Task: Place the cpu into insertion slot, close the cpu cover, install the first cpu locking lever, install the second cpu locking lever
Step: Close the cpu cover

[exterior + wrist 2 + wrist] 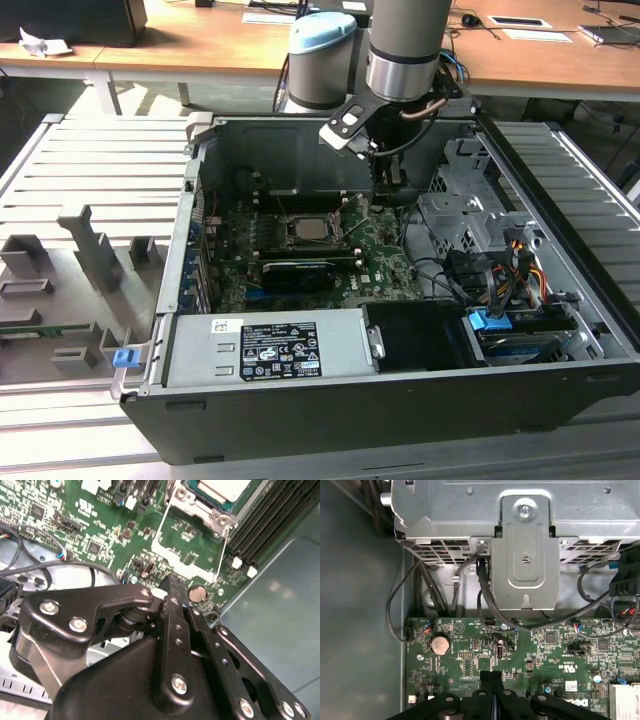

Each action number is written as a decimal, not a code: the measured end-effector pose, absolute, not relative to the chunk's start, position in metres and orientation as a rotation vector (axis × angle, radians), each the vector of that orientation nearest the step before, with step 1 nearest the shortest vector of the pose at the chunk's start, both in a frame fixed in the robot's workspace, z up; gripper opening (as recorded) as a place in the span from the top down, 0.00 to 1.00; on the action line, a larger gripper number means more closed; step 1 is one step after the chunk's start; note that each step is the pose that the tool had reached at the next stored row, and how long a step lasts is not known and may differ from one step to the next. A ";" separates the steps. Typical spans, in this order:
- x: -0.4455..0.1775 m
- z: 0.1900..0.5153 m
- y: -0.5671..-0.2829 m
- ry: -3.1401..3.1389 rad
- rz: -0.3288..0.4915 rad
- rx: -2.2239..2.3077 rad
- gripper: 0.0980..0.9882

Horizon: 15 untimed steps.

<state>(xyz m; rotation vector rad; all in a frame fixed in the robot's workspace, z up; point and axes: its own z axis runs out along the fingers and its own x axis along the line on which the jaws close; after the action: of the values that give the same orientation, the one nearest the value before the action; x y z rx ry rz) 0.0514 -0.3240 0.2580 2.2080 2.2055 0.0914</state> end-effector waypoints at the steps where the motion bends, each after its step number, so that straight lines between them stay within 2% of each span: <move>1: 0.051 0.256 -0.324 2.206 0.091 2.208 0.99; 15: 0.041 0.249 -0.324 2.206 0.090 2.208 0.99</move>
<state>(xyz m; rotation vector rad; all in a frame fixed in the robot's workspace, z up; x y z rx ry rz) 0.0405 -0.3240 0.2489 2.2084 2.2058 0.0902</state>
